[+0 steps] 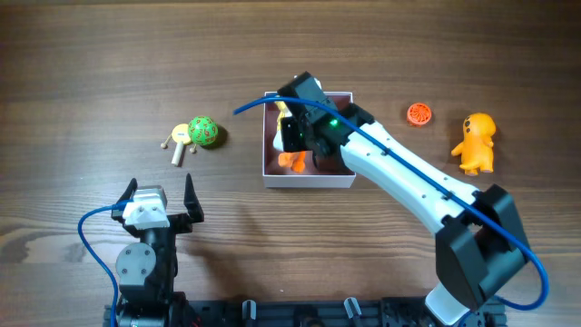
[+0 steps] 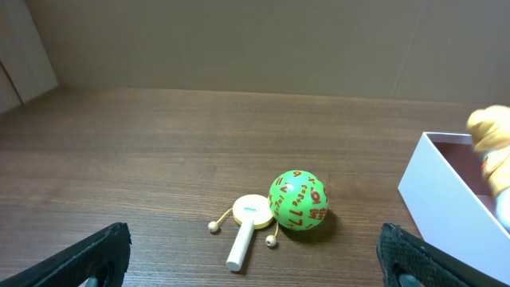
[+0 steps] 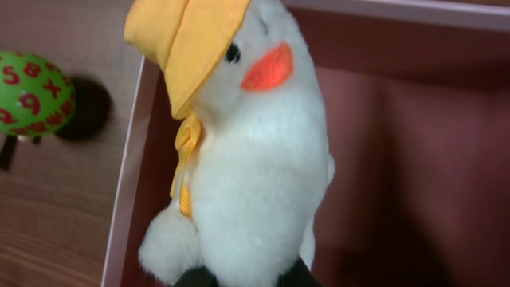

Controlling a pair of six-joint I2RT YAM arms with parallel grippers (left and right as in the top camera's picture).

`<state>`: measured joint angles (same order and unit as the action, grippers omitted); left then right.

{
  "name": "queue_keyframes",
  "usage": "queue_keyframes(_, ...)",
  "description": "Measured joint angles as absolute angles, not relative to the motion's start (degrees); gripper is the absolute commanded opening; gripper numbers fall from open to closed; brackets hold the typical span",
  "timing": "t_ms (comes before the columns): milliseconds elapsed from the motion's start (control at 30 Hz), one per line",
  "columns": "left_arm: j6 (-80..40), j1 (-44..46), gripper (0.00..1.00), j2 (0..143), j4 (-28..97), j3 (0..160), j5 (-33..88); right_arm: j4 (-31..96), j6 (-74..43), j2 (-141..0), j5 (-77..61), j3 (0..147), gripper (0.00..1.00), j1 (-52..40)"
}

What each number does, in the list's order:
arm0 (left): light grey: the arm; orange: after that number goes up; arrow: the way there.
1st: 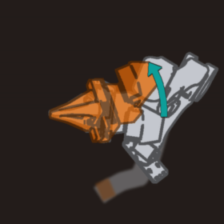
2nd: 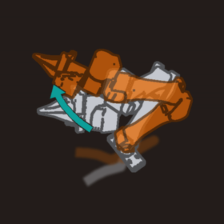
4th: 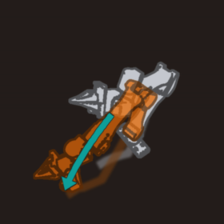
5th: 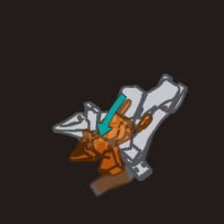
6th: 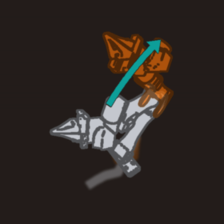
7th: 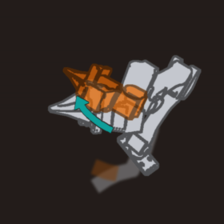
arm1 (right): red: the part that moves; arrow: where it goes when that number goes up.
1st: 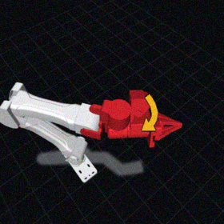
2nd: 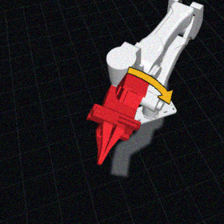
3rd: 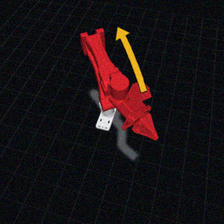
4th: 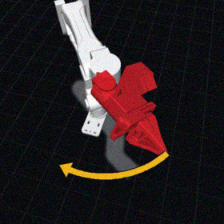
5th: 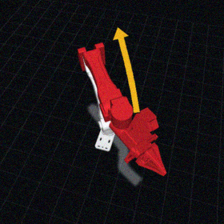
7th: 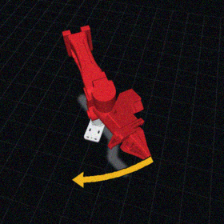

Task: Pack container
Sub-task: 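Carry the duck into the box with the right gripper and release, then move the right gripper to the orange dinosaur and grasp it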

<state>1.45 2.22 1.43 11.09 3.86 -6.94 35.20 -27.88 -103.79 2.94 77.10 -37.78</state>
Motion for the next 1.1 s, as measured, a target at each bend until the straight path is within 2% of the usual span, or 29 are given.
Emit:
queue_keyframes(267,1.5,2.2,1.0,1.4,11.1,3.9,-6.9,31.0,-28.3,-106.6,-1.4,73.6,0.05,-37.8)
queue_keyframes(300,1.5,2.2,1.0,1.4,11.1,3.9,-6.9,31.0,-28.3,-106.6,-1.6,73.6,0.11,-37.8)
queue_keyframes(333,1.5,2.2,1.0,1.4,11.1,3.9,-6.9,31.0,-28.3,-106.6,-1.8,73.6,0.29,-37.8)
queue_keyframes(467,1.5,2.2,1.0,1.4,11.1,3.9,-7.0,31.0,-28.2,-106.6,-2.2,73.6,0.82,-37.8)
queue_keyframes(533,1.4,2.2,1.0,1.4,11.1,3.9,-6.9,31.0,-28.4,-106.6,-2.6,73.6,0.93,-37.8)
queue_keyframes(867,1.4,2.2,1.0,1.4,11.1,3.9,-6.9,34.7,-23.9,-106.1,-3.9,74.5,0.95,-37.3)
queue_keyframes(1100,1.4,2.2,1.0,1.4,11.1,3.9,-6.9,44.0,-22.2,-90.6,-0.6,79.2,1.0,-31.0)
